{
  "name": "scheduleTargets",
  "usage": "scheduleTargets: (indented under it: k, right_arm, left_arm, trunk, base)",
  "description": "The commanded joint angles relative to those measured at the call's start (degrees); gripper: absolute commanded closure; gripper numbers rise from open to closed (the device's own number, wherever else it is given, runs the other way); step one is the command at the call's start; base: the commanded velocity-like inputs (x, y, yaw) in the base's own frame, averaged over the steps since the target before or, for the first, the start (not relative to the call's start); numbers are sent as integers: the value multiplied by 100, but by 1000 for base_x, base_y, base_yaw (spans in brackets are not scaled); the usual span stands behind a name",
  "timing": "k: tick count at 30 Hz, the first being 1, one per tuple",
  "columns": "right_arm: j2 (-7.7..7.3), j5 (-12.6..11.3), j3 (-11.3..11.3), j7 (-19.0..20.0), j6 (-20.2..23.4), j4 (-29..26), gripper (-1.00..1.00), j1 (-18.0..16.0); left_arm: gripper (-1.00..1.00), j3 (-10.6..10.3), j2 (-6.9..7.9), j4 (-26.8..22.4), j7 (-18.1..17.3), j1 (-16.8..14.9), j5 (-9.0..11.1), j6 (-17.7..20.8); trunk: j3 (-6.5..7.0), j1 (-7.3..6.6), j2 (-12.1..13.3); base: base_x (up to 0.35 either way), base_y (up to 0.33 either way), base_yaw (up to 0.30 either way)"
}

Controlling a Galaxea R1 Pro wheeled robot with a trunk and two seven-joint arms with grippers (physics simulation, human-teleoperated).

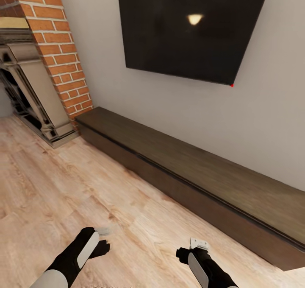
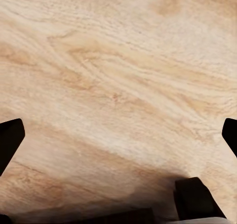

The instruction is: Place each of the two pumpkins and all three candles from the living room inside a cabinet in the living room (use any cabinet), then make sure every cabinet is closed, and position the cauldron so it is next to a table in the living room.

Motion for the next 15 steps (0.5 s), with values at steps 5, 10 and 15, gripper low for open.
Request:
scheduleTargets:
  k: [5,10,15]
  right_arm:
    - [0,-1,0,0,0,6,-100,0]
    - [0,15,0,0,0,9,-100,0]
    - [0,17,0,0,0,9,-100,0]
  left_arm:
    - [-100,13,3,0,0,2,0,0]
    - [-100,15,3,0,0,0,0,0]
    - [-100,15,3,0,0,1,4,0]
  trunk:
    - [75,-110,202]
    - [150,-220,403]
    - [224,-330,603]
  base:
    - [0,0,272]
    - [0,0,272]
    - [0,0,272]
